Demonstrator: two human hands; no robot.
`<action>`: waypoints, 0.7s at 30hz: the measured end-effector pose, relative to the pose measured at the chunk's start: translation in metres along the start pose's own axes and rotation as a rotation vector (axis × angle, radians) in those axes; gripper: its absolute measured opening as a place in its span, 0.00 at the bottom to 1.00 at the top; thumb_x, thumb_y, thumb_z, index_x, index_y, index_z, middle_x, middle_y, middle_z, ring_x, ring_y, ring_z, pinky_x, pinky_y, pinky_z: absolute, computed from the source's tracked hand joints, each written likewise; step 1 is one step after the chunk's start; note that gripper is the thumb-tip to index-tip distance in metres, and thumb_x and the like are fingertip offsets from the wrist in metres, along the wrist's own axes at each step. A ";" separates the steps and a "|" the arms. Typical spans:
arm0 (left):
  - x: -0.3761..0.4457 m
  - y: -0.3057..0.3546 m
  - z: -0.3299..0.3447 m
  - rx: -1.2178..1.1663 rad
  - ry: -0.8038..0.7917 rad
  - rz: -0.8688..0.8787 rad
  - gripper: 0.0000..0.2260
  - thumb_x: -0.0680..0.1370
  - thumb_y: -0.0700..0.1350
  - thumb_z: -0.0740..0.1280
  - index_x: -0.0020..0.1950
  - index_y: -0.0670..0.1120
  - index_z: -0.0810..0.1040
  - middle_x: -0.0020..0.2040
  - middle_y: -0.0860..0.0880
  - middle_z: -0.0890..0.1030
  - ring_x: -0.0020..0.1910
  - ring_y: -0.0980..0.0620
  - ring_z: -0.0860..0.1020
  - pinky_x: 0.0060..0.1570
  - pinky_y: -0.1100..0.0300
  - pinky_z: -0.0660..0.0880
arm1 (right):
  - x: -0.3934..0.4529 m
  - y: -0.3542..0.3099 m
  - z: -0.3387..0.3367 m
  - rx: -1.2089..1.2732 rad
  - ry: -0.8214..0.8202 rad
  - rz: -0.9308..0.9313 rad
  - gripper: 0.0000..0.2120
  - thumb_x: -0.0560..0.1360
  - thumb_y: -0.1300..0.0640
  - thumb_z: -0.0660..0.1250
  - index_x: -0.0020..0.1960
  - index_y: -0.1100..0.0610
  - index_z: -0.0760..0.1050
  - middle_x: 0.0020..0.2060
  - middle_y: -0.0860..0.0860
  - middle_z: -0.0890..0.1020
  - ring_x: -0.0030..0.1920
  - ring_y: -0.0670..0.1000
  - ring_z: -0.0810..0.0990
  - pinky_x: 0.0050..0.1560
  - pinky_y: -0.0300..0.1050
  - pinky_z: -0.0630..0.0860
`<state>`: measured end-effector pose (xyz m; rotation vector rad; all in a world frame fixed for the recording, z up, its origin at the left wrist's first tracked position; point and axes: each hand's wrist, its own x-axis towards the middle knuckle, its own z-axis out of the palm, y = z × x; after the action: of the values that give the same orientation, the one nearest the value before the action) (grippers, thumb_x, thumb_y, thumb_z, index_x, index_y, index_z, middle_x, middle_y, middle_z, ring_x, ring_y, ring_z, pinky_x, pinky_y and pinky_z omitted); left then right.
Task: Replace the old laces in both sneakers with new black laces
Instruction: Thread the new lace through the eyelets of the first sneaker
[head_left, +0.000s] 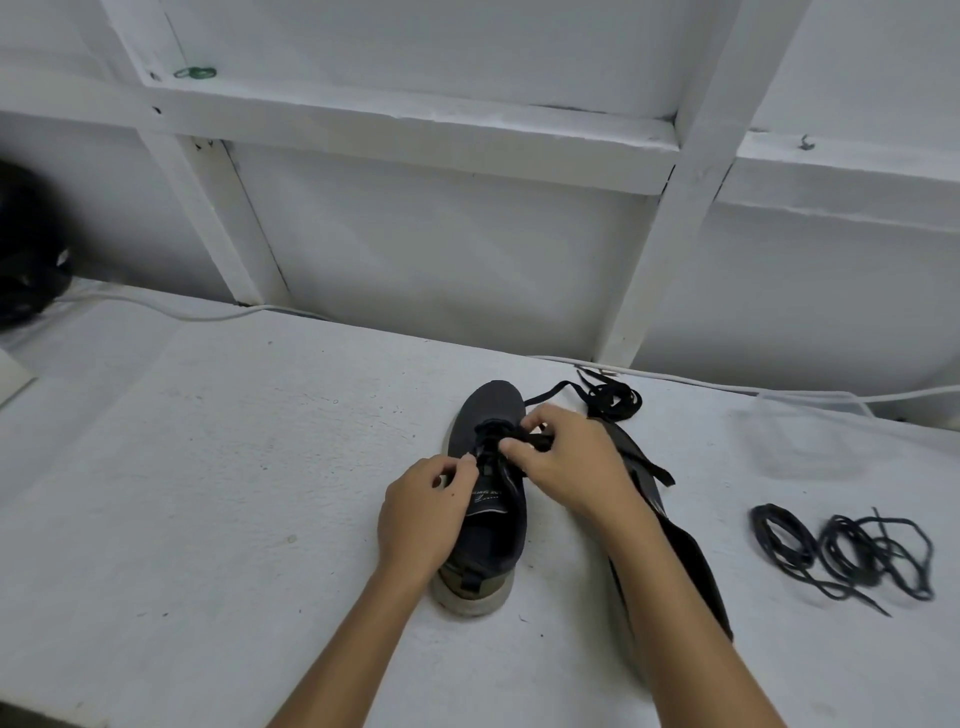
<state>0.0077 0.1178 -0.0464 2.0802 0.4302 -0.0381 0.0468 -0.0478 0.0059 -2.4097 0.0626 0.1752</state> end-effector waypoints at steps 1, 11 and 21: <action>0.000 0.000 0.000 0.001 0.003 0.003 0.13 0.78 0.61 0.63 0.41 0.56 0.81 0.41 0.57 0.82 0.43 0.57 0.79 0.47 0.51 0.79 | 0.001 -0.001 0.005 -0.049 -0.034 -0.017 0.11 0.72 0.40 0.72 0.48 0.46 0.81 0.42 0.42 0.83 0.46 0.47 0.81 0.48 0.45 0.78; 0.001 -0.001 0.001 -0.017 0.007 -0.009 0.12 0.78 0.62 0.63 0.43 0.57 0.81 0.43 0.57 0.82 0.45 0.58 0.79 0.48 0.51 0.79 | 0.005 0.002 0.014 0.084 -0.172 -0.005 0.10 0.80 0.47 0.68 0.47 0.54 0.79 0.38 0.48 0.81 0.40 0.52 0.81 0.43 0.48 0.81; -0.001 0.001 0.001 -0.018 0.021 -0.020 0.13 0.77 0.61 0.63 0.41 0.56 0.81 0.40 0.57 0.82 0.42 0.57 0.79 0.46 0.51 0.79 | -0.003 0.005 0.018 0.053 -0.214 -0.027 0.13 0.84 0.50 0.58 0.45 0.57 0.69 0.39 0.52 0.76 0.37 0.51 0.72 0.39 0.46 0.70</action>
<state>0.0075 0.1160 -0.0456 2.0603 0.4627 -0.0247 0.0412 -0.0396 -0.0105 -2.3236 -0.0622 0.4129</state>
